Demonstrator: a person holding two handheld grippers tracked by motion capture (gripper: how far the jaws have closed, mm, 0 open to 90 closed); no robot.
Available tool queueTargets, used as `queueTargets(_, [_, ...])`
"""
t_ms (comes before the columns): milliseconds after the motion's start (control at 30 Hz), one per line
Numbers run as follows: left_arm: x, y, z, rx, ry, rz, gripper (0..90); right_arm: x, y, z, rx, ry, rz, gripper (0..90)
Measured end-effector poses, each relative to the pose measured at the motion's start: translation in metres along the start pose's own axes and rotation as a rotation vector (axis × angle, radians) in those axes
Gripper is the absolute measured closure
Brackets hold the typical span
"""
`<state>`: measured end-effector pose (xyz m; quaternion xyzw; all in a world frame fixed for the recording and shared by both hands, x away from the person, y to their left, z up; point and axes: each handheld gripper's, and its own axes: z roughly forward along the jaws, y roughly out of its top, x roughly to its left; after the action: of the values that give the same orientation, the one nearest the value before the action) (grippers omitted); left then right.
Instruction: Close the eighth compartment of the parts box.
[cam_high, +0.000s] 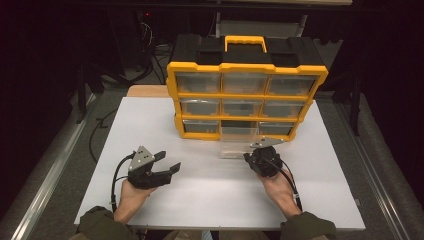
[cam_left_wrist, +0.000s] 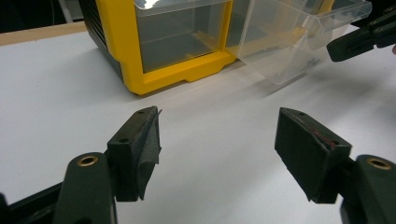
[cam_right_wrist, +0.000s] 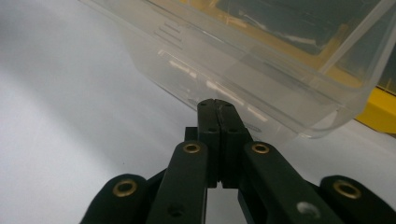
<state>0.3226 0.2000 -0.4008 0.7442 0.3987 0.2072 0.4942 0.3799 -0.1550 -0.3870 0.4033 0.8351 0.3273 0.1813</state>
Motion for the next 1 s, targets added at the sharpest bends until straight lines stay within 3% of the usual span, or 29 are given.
queueTargets(1000, [-0.001,0.000,0.001,0.001,-0.005,0.002,31.5,-0.005,0.017,0.011,0.012,-0.019,0.022,90.0])
